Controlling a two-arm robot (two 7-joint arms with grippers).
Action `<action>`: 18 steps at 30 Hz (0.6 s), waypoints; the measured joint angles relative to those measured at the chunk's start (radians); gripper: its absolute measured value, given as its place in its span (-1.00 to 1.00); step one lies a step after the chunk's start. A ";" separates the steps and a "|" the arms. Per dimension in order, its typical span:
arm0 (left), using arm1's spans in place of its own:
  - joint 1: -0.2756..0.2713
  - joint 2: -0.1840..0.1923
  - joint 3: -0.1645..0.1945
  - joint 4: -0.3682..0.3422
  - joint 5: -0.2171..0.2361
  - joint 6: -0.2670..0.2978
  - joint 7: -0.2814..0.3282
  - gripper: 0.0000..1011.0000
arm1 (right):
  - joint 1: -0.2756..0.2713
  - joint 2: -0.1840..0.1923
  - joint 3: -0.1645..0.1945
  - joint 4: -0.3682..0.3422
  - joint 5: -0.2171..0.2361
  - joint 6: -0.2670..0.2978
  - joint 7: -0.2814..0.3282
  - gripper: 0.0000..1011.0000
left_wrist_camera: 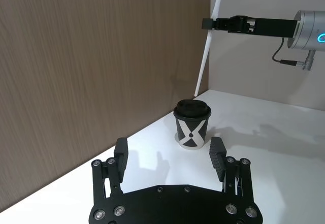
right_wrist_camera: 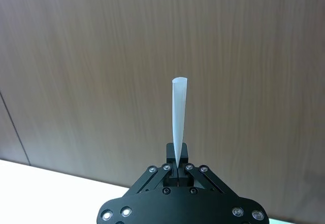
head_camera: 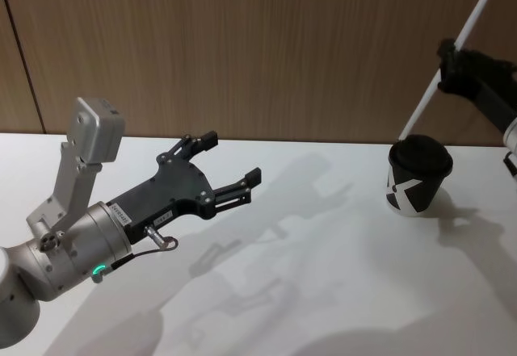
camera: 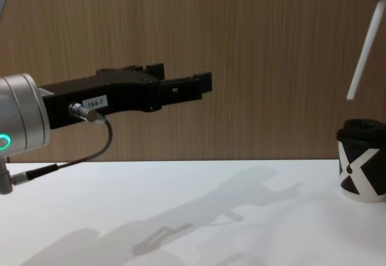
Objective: Pick up the straw with one hand, pass it to the other hand, and insert it into the cup.
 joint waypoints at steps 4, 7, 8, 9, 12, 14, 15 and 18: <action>0.000 0.000 0.000 0.000 0.000 0.000 0.000 0.98 | 0.002 0.010 0.004 0.006 -0.009 0.010 0.000 -1.00; 0.000 0.000 0.000 0.000 0.000 0.000 0.000 0.98 | 0.004 0.017 0.007 0.013 -0.015 0.017 0.000 -1.00; 0.000 0.000 0.000 0.000 0.000 0.000 0.000 0.98 | 0.005 0.020 0.008 0.017 -0.019 0.020 0.001 -1.00; 0.000 0.000 0.000 0.000 0.000 0.000 0.000 0.98 | 0.006 0.021 0.008 0.018 -0.020 0.020 0.001 -1.00; 0.000 0.000 0.000 0.000 0.000 0.000 0.000 0.98 | 0.010 0.026 0.011 0.028 -0.027 0.024 0.003 -1.00; 0.000 0.000 0.000 0.000 0.000 0.000 0.000 0.98 | 0.013 0.028 0.011 0.034 -0.030 0.026 0.005 -1.00; 0.000 0.000 0.000 0.000 0.000 0.000 0.000 0.98 | 0.015 0.029 0.012 0.040 -0.034 0.027 0.005 -1.00; 0.000 0.000 0.000 0.000 0.000 0.000 0.000 0.98 | 0.020 0.032 0.014 0.052 -0.040 0.027 0.008 -1.00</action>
